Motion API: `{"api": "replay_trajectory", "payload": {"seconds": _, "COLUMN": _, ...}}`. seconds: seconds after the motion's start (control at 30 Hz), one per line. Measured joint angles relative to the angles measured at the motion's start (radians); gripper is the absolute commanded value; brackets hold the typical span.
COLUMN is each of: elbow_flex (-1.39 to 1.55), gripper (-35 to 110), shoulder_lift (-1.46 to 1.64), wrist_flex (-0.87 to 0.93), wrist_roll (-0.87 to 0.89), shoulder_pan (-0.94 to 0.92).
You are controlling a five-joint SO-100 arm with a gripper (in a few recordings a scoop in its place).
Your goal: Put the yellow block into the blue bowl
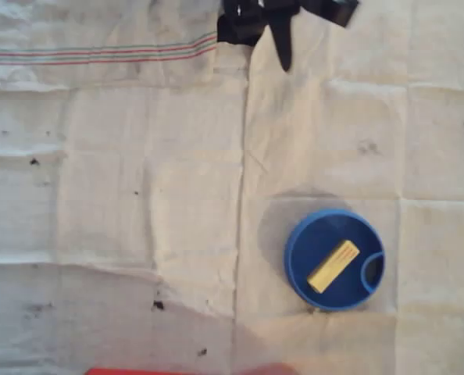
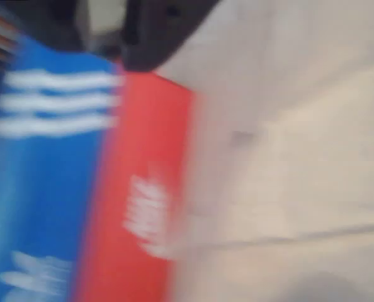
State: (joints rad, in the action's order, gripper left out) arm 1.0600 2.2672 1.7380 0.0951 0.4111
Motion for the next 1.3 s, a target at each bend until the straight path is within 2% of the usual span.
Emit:
{"api": "replay_trajectory", "payload": {"seconds": 0.3, "elbow_flex": 0.676, "gripper": 0, "shoulder_lift": 0.331, "wrist_flex": -0.373, "wrist_roll": 0.000, "shoulder_pan": -0.002}}
{"api": "replay_trajectory", "payload": {"seconds": 0.53, "elbow_flex": 1.085, "gripper": 0, "shoulder_lift": 0.537, "wrist_flex": -0.549, "wrist_roll": 0.000, "shoulder_pan": -0.003}}
{"api": "replay_trajectory", "payload": {"seconds": 1.3, "elbow_flex": 1.789, "gripper": 0, "shoulder_lift": 0.925, "wrist_flex": -0.842, "wrist_roll": 0.000, "shoulder_pan": -0.005}}
